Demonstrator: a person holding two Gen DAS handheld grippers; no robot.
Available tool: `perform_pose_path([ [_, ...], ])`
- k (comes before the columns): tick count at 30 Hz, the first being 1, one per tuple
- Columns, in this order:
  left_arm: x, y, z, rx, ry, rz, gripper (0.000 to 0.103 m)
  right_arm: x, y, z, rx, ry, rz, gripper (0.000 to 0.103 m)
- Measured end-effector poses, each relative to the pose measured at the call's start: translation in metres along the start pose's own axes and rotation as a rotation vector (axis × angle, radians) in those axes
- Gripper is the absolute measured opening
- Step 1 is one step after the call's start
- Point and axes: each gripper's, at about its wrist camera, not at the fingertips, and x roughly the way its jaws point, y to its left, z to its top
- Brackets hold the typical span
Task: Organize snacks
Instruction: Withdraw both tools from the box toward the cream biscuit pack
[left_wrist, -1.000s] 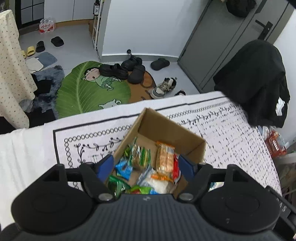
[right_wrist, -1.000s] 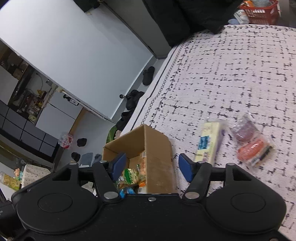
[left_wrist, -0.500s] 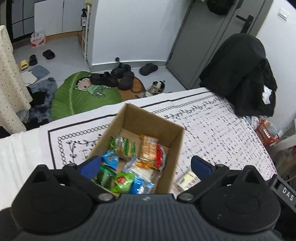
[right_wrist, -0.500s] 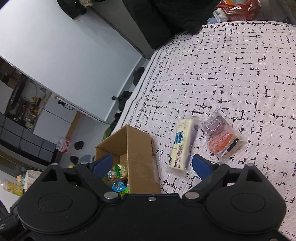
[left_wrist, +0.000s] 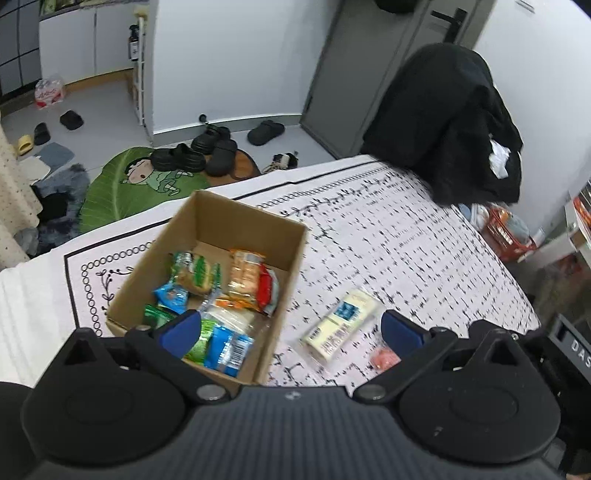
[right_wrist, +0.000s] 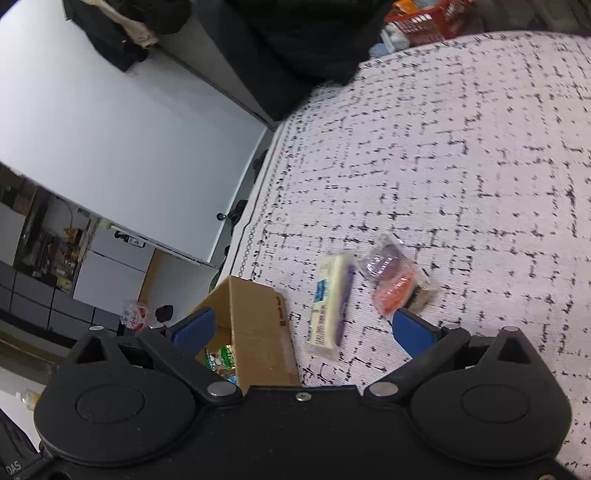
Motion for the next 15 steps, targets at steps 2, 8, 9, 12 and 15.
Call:
perform_pose_path([
  [2, 0.000, -0.009, -0.003, 0.014, 0.006, -0.008, 0.103, -0.002, -0.007, 0.001, 0.017, 0.007, 0.004, 0.103],
  [8, 0.006, -0.028, -0.013, 0.032, 0.037, -0.011, 0.103, -0.013, -0.026, 0.008, 0.068, 0.009, 0.009, 0.103],
  [9, 0.008, -0.030, -0.015, 0.027, 0.045, -0.013, 0.103, -0.015, -0.029, 0.009, 0.076, 0.005, 0.008, 0.103],
  [12, 0.012, -0.038, -0.019, 0.028, 0.055, -0.028, 0.103, -0.022, -0.039, 0.011, 0.101, -0.012, 0.005, 0.102],
  [15, 0.016, -0.050, -0.023, 0.048, 0.058, -0.041, 0.103, -0.025, -0.048, 0.015, 0.124, -0.026, -0.013, 0.102],
])
